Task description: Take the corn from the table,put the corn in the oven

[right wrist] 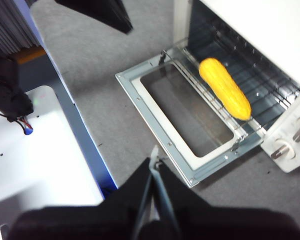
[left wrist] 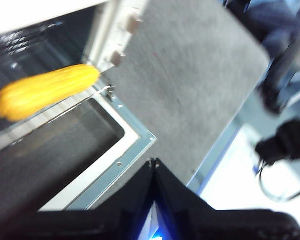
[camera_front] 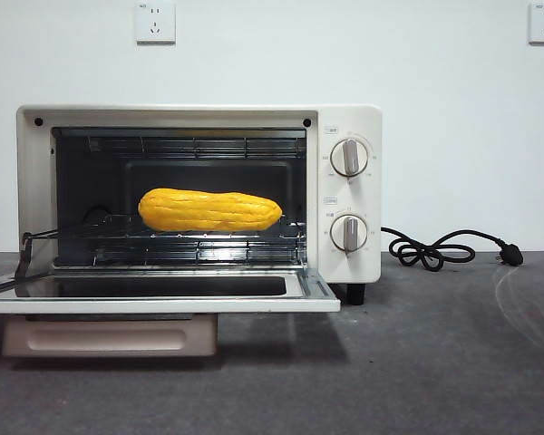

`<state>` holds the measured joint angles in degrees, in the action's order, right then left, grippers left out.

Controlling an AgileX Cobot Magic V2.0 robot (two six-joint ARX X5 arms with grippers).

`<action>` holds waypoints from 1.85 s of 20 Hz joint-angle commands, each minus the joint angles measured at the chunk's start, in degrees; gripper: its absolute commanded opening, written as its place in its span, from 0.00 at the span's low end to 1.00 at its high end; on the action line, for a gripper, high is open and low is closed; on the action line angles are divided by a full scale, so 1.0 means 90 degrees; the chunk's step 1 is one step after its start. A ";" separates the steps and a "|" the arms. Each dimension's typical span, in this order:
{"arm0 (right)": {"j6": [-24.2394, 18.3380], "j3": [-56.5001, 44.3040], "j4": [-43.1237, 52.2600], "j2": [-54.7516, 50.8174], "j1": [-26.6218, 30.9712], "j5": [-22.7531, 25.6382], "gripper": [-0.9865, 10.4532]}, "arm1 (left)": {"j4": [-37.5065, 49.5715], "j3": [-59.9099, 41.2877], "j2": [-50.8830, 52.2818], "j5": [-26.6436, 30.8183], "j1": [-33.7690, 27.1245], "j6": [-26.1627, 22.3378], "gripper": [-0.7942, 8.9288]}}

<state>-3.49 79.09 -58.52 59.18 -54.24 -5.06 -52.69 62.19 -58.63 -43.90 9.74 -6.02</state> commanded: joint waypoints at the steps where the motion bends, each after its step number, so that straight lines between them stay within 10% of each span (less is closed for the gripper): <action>1: -0.0129 0.0017 0.0029 0.0172 0.0418 -0.0500 0.08 | 0.0233 -0.0670 0.0002 -0.0736 -0.1197 -0.0090 0.07; 12: -0.0355 0.0017 0.0158 0.0913 0.1872 -0.1855 0.08 | 0.1647 -0.2550 -0.0078 -0.0792 -0.3684 0.0726 0.07; 26: -0.0682 0.0017 -0.0027 0.1469 0.2623 -0.2373 0.08 | 0.1727 -0.2596 -0.2885 0.0345 -0.3427 0.0478 0.07; 37: -0.0685 0.0017 -0.0022 0.1469 0.2623 -0.2370 0.08 | 0.1698 -0.2591 -0.3701 -0.0539 -0.2613 0.0284 0.07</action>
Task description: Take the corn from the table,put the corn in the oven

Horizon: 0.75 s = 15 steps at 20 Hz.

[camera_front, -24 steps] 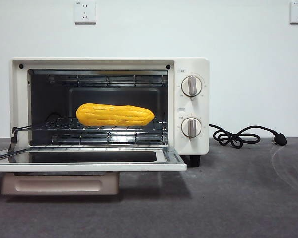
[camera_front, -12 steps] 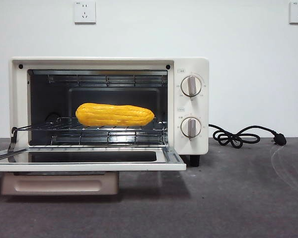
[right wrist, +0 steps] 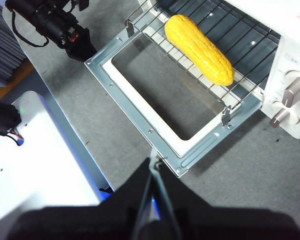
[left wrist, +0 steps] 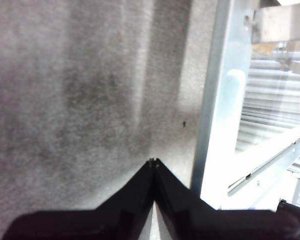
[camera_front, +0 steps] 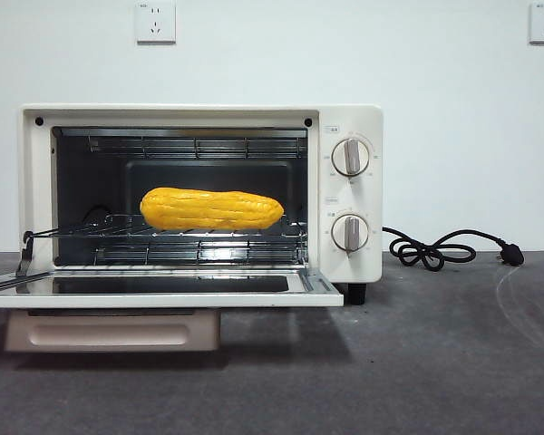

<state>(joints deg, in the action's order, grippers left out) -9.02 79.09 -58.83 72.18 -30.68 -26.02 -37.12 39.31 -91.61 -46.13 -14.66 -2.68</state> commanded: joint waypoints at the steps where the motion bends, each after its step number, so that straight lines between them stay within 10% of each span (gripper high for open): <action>1: -0.0070 0.0017 0.0012 0.0024 0.0005 -0.0041 0.08 | -0.0032 -0.0049 -0.0036 -0.0367 0.0070 -0.0085 0.07; 8: -0.0068 0.0017 0.0010 0.0024 0.0005 -0.0041 0.08 | 0.0061 0.0114 0.0044 -0.2222 -0.0228 0.0051 0.07; 15: -0.0068 0.0017 -0.0002 0.0024 0.0005 -0.0039 0.08 | 0.1090 0.1110 0.0930 -0.2392 -0.0231 0.1445 0.07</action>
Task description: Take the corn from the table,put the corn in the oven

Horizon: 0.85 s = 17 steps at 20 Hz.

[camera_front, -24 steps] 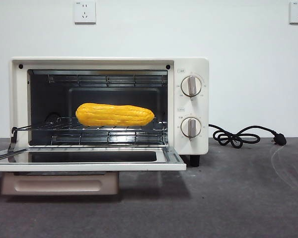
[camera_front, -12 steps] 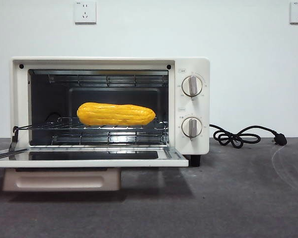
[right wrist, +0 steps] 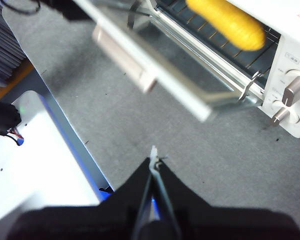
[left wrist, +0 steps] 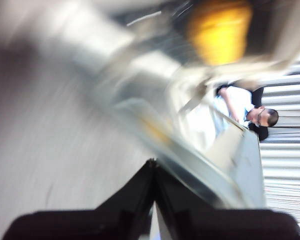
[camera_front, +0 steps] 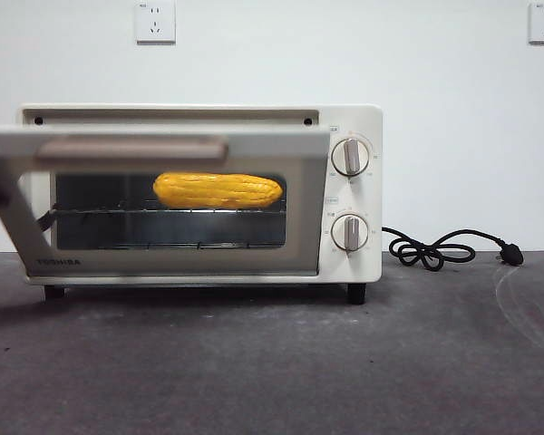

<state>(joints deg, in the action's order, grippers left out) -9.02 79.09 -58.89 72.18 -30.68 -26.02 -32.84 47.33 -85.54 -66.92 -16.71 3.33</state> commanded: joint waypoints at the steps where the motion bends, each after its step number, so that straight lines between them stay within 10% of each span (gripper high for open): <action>1: -0.0068 0.0017 0.0005 0.0024 0.0005 -0.0039 0.08 | 0.1190 0.0328 0.0449 -0.0017 -0.0002 0.1302 0.07; 6: -0.0070 0.0017 0.0010 0.0024 0.0005 -0.0015 0.08 | 0.3349 0.0471 0.1229 0.0495 0.0148 0.3461 0.07; 17: -0.0066 0.0017 0.0073 0.0024 0.0005 0.0529 0.08 | 0.2720 0.0469 0.2703 0.0474 0.0347 0.3266 0.07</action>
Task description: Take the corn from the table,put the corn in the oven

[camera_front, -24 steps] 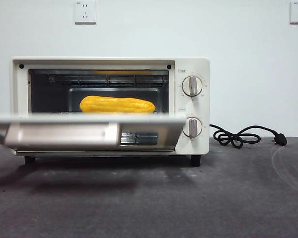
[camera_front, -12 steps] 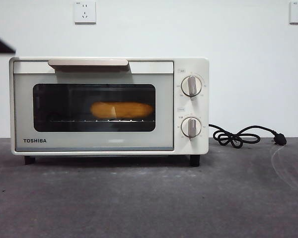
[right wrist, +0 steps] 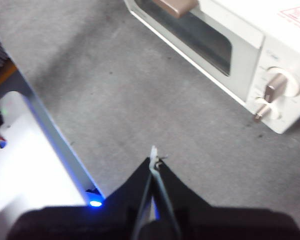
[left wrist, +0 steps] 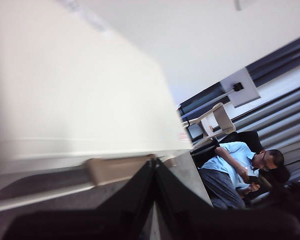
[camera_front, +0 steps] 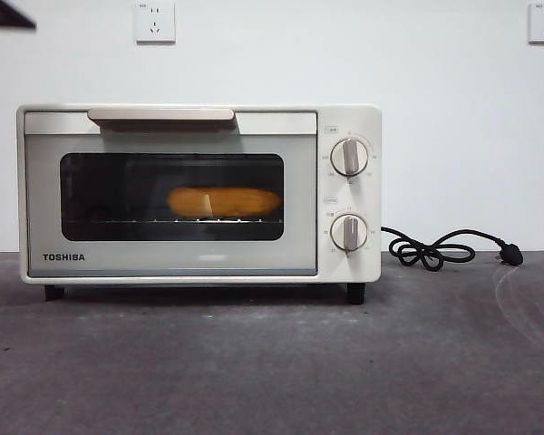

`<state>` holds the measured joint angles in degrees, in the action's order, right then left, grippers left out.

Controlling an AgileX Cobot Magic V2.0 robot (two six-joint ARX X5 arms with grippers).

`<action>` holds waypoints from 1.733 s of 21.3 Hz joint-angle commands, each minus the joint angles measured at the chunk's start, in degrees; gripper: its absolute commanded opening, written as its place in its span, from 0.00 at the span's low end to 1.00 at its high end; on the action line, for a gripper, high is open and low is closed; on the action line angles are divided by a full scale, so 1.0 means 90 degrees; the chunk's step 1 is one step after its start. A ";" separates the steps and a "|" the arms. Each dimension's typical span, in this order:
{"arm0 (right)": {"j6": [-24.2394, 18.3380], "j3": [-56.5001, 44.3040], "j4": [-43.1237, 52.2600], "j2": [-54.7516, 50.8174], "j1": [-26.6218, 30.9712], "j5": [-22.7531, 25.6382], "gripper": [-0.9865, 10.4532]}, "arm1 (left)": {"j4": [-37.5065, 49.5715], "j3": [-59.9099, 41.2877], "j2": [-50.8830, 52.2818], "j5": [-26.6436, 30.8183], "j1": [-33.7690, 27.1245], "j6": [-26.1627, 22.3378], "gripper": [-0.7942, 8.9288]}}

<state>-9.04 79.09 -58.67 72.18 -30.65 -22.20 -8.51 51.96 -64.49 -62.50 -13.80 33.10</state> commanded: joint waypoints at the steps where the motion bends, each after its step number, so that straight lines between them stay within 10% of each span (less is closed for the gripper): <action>1: -0.0063 0.0017 0.0053 0.0024 0.0002 0.0172 0.08 | -0.0029 -0.0044 0.0614 0.0087 0.0036 -0.0061 0.07; 6: -0.0015 0.0017 0.0109 0.0024 0.0002 0.0398 0.08 | -0.1020 -0.0044 0.1664 0.1409 0.0197 -0.0750 0.07; 17: -0.0015 0.0017 0.0255 0.0024 0.0000 0.0561 0.08 | -0.4250 -0.0046 0.3079 0.6788 0.1168 -0.2701 0.07; 37: -0.0019 0.0017 0.0284 0.0024 0.0000 0.0690 0.09 | -0.4379 -0.0044 0.2601 0.6402 0.1515 -0.2135 0.08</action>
<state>-9.02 79.09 -56.53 72.18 -30.68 -16.21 -48.27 51.96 -40.53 -4.73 -0.30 13.41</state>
